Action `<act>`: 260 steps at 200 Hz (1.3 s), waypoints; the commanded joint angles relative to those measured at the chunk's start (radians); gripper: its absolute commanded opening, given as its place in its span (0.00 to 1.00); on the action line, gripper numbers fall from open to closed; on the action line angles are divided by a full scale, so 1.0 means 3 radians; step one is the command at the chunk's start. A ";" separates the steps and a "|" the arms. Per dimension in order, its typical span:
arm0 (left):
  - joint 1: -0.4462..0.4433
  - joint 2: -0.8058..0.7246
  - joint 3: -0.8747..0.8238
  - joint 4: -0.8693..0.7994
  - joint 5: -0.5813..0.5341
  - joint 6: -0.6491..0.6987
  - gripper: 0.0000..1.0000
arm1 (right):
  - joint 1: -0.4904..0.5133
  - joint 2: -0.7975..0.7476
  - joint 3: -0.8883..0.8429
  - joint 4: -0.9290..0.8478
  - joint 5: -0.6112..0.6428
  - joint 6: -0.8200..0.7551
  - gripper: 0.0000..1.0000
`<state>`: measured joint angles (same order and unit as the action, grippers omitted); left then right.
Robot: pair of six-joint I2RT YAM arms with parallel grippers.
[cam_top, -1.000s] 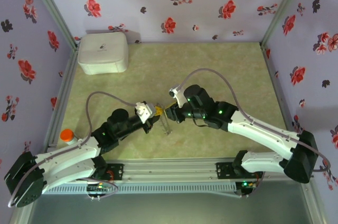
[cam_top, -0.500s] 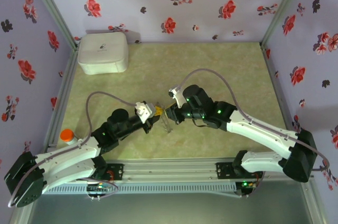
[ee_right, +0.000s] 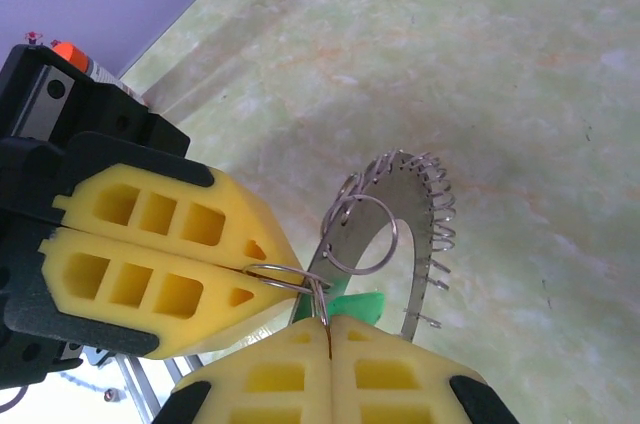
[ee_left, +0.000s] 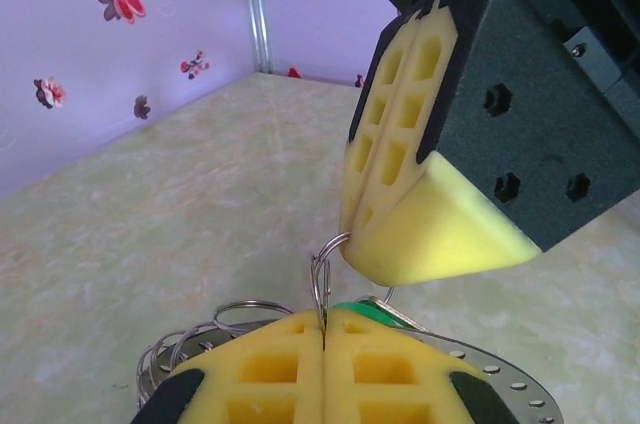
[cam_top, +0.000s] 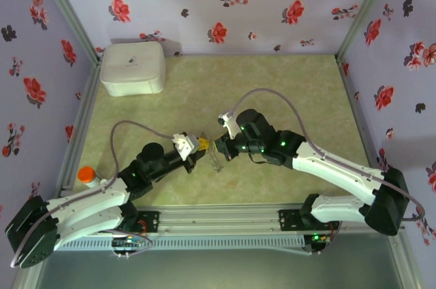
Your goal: Put the keys on the keyring
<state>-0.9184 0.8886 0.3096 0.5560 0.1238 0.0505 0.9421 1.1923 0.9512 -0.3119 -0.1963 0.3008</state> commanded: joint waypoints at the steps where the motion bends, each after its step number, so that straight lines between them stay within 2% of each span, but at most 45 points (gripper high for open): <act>1: -0.0027 -0.0078 -0.0017 0.0493 0.0155 -0.0029 0.00 | -0.0101 -0.0013 -0.0021 -0.0039 0.0058 0.0100 0.00; 85: -0.0032 -0.0012 -0.0149 0.0858 0.0180 -0.0040 0.00 | -0.0195 0.0070 -0.0069 -0.0113 -0.0199 0.0114 0.00; 110: -0.0032 0.0034 -0.0155 0.0893 0.0202 -0.0042 0.00 | -0.0223 0.0075 -0.0049 -0.0154 -0.0200 0.0088 0.10; 122: -0.0035 0.0049 -0.0167 0.0906 0.0207 -0.0050 0.00 | -0.0245 0.0062 -0.0010 -0.0208 -0.0162 0.0058 0.21; 138: -0.0034 0.0079 -0.0187 0.0918 0.0219 -0.0055 0.00 | -0.0276 0.0019 0.0052 -0.0273 -0.0131 -0.0040 0.31; 151: -0.0037 0.0102 -0.0191 0.0908 0.0258 -0.0061 0.00 | -0.0293 -0.0060 0.0072 -0.0272 -0.0131 -0.0172 0.36; 175: -0.0037 0.0187 -0.0206 0.0929 0.0408 -0.0081 0.00 | -0.0294 -0.0292 -0.0037 -0.0095 -0.0228 -0.0573 0.39; 202: -0.0037 0.0337 -0.0283 0.1203 0.0598 -0.0147 0.00 | -0.0292 -0.0667 -0.0480 0.0435 -0.0563 -0.1233 0.40; 220: -0.0037 0.0429 -0.0315 0.1384 0.0695 -0.0166 0.00 | -0.0294 -0.0853 -0.0747 0.0760 -0.0636 -0.1546 0.40; 260: -0.0037 0.0494 -0.0322 0.1465 0.0825 -0.0148 0.00 | -0.0293 -0.0757 -0.0648 0.0565 -0.0774 -0.1858 0.40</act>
<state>-0.9230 1.0378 0.2138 0.8833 0.3191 0.0166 0.8608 0.9485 0.7368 -0.1734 -0.3714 -0.1448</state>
